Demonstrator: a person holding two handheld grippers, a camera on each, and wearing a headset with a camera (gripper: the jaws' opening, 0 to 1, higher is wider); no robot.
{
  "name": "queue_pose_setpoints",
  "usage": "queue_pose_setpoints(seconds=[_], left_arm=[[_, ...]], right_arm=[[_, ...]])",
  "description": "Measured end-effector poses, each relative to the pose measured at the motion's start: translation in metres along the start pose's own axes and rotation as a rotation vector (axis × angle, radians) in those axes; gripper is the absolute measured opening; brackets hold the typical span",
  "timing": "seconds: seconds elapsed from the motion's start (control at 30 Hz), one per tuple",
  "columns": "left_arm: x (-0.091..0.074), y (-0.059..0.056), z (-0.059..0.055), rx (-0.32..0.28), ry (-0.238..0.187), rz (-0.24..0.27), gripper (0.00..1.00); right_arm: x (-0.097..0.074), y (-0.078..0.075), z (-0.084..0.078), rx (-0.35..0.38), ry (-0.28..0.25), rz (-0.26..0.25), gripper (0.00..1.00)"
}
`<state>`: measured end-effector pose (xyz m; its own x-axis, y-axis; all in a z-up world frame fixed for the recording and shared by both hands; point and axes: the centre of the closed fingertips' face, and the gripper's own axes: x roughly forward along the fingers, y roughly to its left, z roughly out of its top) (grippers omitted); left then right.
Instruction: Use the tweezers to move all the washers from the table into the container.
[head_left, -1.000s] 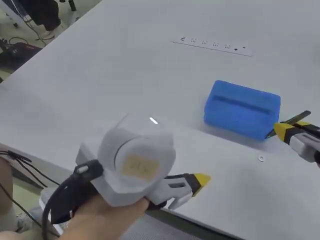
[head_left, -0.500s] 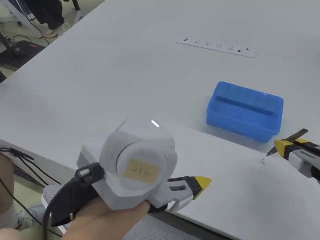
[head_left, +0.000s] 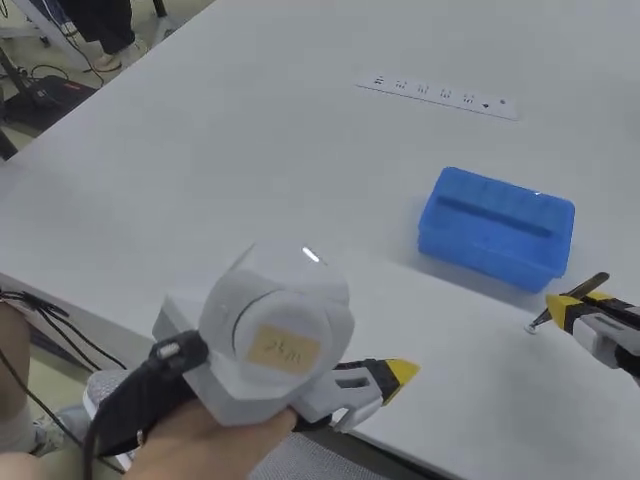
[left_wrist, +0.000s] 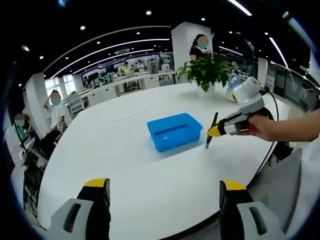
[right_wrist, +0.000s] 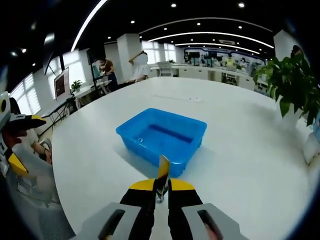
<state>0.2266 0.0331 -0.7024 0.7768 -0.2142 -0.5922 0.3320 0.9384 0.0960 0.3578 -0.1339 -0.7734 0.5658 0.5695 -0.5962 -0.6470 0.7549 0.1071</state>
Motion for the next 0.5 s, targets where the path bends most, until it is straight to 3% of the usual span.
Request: queue_pose_setpoints(seconds=[0.37, 0.5], left_arm=[[0.0012, 0.002, 0.0002, -0.004, 0.0, 0.001, 0.92], [0.0, 0.0033, 0.0011, -0.002, -0.003, 0.005, 0.92]], right_arm=[[0.0, 0.0012, 0.0003, 0.002, 0.004, 0.003, 0.04], [-0.0053, 0.0031, 0.0075, 0.005, -0.006, 0.004, 0.04]])
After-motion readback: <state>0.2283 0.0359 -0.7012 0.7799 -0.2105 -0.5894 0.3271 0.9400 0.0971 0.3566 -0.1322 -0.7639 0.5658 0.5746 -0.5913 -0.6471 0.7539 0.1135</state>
